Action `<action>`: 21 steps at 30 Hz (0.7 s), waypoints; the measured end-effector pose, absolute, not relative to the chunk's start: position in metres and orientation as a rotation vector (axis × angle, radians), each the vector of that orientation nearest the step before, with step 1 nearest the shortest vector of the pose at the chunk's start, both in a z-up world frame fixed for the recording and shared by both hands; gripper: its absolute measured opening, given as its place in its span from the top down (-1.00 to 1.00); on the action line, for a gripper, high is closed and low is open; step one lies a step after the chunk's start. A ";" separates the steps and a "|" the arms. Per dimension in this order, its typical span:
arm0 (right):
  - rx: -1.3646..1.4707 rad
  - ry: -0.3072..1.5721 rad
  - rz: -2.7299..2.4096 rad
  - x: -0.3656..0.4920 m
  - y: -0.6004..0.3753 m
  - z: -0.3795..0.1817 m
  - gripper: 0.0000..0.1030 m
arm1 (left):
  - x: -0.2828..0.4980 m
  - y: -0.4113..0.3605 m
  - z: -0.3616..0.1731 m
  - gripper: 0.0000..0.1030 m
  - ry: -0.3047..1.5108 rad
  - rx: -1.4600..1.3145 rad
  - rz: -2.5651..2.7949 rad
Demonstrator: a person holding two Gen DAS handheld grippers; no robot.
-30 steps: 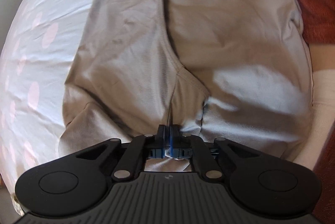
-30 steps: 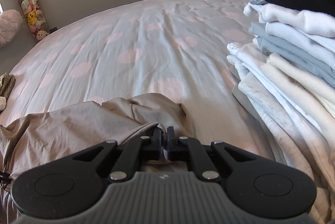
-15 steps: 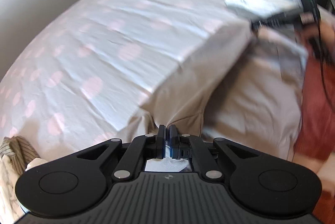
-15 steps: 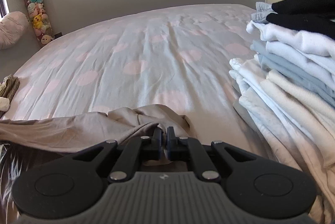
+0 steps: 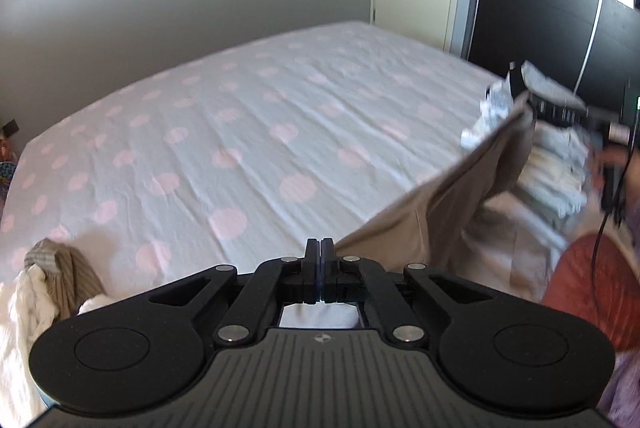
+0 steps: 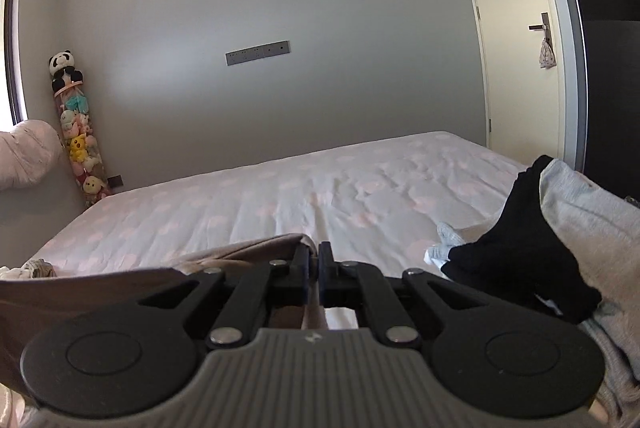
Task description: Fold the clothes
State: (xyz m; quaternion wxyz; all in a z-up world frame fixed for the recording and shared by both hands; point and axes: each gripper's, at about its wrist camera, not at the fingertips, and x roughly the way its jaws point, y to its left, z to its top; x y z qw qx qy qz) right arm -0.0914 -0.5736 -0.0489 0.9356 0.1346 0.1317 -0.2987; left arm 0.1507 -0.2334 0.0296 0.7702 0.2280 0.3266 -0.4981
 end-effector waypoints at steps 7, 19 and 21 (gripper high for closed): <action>0.223 0.439 -0.550 -0.081 -0.556 -0.067 0.90 | 0.136 -0.215 -0.024 1.00 0.820 0.492 -1.084; 0.285 0.697 -0.566 -0.055 -0.563 -0.133 0.90 | 0.181 -0.219 -0.052 1.00 0.801 0.220 -0.894; 0.283 0.731 -0.580 -0.049 -0.570 -0.142 0.90 | 0.188 -0.228 -0.068 1.00 0.821 0.257 -0.890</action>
